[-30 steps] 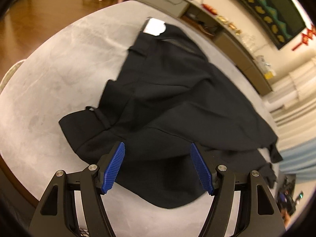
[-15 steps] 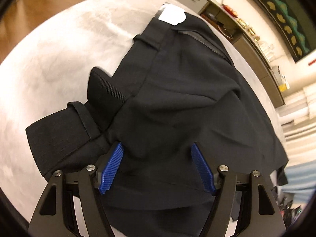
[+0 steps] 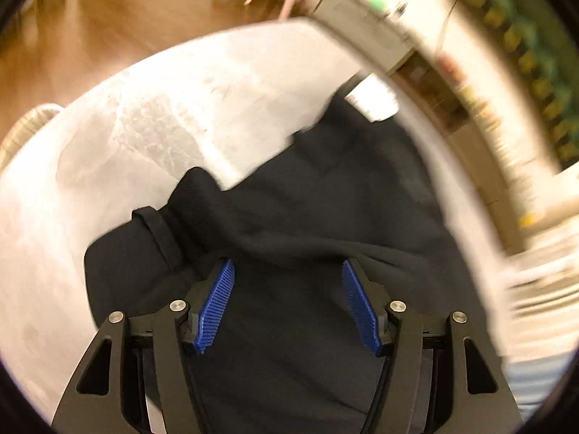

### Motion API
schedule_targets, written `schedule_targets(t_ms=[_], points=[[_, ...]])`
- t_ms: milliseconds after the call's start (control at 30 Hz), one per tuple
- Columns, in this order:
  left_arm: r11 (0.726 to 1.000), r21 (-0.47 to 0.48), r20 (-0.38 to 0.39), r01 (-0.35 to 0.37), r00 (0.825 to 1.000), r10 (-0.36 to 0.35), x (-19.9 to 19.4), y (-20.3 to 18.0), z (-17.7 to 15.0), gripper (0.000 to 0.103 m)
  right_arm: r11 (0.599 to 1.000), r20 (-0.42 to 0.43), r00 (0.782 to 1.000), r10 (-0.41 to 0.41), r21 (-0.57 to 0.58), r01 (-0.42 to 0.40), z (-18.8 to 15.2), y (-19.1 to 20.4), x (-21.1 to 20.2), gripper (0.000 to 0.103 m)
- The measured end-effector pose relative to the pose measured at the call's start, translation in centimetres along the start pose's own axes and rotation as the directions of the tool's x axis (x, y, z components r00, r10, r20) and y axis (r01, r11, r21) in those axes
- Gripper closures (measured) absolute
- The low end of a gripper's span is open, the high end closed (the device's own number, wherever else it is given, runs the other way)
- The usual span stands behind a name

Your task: Fold clothes

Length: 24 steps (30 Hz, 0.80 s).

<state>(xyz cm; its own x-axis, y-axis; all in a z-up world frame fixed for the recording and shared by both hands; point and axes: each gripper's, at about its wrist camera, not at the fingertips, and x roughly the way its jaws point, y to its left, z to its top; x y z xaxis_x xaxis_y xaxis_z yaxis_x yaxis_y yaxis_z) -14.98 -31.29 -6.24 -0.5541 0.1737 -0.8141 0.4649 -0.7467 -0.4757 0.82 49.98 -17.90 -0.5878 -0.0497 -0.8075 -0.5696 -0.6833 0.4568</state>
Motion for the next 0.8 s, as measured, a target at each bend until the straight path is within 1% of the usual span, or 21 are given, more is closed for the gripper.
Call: schedule_targets(t_ms=[33, 67, 100, 133, 200, 267, 367, 400, 433, 500, 567, 600, 633, 667, 700, 733, 767, 800], points=[[0.999, -0.007, 0.005, 0.035, 0.999, -0.035, -0.8, 0.1, -0.6, 0.036, 0.999, 0.006, 1.000, -0.023, -0.027, 0.023, 0.1, 0.5, 0.1, 0.026], [0.996, -0.002, 0.008, 0.085, 0.996, -0.085, -1.9, 0.3, -1.9, 0.035, 0.997, 0.007, 0.999, -0.049, -0.052, 0.049, 0.4, 0.8, 0.4, 0.026], [0.993, 0.008, 0.007, 0.114, 0.993, -0.114, -2.5, 0.3, -2.9, 0.033, 0.995, 0.007, 0.997, -0.074, -0.067, 0.074, 0.8, 1.2, 1.0, 0.026], [0.992, 0.022, 0.000, 0.126, 0.992, -0.126, -2.8, 0.2, -3.9, 0.033, 0.994, 0.007, 0.997, -0.082, -0.071, 0.082, 1.2, 1.4, 1.5, 0.026], [0.991, 0.039, -0.013, 0.131, 0.991, -0.130, -2.6, 0.8, -5.8, 0.033, 0.997, -0.005, 0.999, -0.046, -0.058, 0.045, 1.8, 1.7, 2.0, 0.026], [0.991, 0.040, -0.031, 0.124, 0.992, -0.123, -1.8, 1.1, -7.1, 0.033, 1.000, -0.025, 1.000, 0.012, -0.023, -0.013, 2.1, 1.8, 2.6, 0.037], [0.990, 0.026, -0.089, 0.138, 0.987, -0.136, -0.5, 1.2, -8.1, 0.033, 0.999, -0.067, 0.998, 0.000, 0.040, 0.002, 2.7, 1.3, 4.7, 0.058], [0.989, 0.031, -0.095, 0.142, 0.986, -0.139, -0.1, 1.1, -8.2, 0.033, 0.998, -0.087, 0.996, 0.020, 0.059, -0.015, 2.8, 0.9, 5.2, 0.082], [0.988, 0.049, -0.088, 0.145, 0.986, -0.140, 0.0, 0.9, -8.2, 0.033, 0.996, -0.107, 0.993, 0.040, 0.079, -0.032, 2.8, 0.5, 5.7, 0.100], [0.986, 0.083, -0.068, 0.148, 0.988, -0.142, -0.5, 0.6, -8.3, 0.033, 0.995, -0.098, 0.993, 0.072, 0.078, -0.064, 2.8, 0.3, 5.0, 0.101], [0.986, 0.085, -0.059, 0.144, 0.989, -0.139, -1.0, 1.0, -8.4, 0.033, 0.991, -0.053, 0.992, 0.117, 0.074, -0.113, 2.8, 0.4, 3.0, 0.101], [0.987, 0.082, -0.056, 0.141, 0.989, -0.137, -1.3, 1.2, -8.4, 0.033, 0.990, -0.008, 0.992, 0.123, 0.069, -0.122, 2.5, 0.4, 1.3, 0.101], [0.987, 0.074, -0.057, 0.144, 0.989, -0.139, -1.4, 1.5, -8.5, 0.033, 0.993, 0.017, 0.995, 0.101, 0.055, -0.102, 2.2, 0.4, 0.3, 0.101], [0.987, 0.062, -0.061, 0.149, 0.987, -0.145, -1.4, 1.7, -8.6, 0.033, 0.999, 0.043, 0.998, 0.048, 0.018, -0.049, 1.7, 0.9, -0.5, 0.101], [0.986, 0.056, -0.067, 0.155, 0.986, -0.151, -1.4, 1.9, -8.7, 0.033, 0.999, 0.050, 0.999, 0.000, -0.039, 0.002, 1.3, 1.7, -0.7, 0.096], [0.986, 0.061, -0.075, 0.158, 0.985, -0.153, -1.3, 1.8, -8.7, 0.033, 0.996, 0.025, 1.000, -0.019, -0.089, 0.021, 1.1, 2.5, 0.1, 0.092], [0.985, 0.070, -0.082, 0.159, 0.985, -0.153, -1.2, 1.6, -8.8, 0.033, 0.993, -0.005, 1.000, -0.017, -0.113, 0.017, 1.1, 3.1, 1.0, 0.084], [0.984, 0.080, -0.089, 0.160, 0.984, -0.153, -1.0, 1.3, -8.9, 0.033, 0.990, -0.044, 0.999, -0.020, -0.141, 0.013, 1.1, 3.8, 2.4, 0.055]])
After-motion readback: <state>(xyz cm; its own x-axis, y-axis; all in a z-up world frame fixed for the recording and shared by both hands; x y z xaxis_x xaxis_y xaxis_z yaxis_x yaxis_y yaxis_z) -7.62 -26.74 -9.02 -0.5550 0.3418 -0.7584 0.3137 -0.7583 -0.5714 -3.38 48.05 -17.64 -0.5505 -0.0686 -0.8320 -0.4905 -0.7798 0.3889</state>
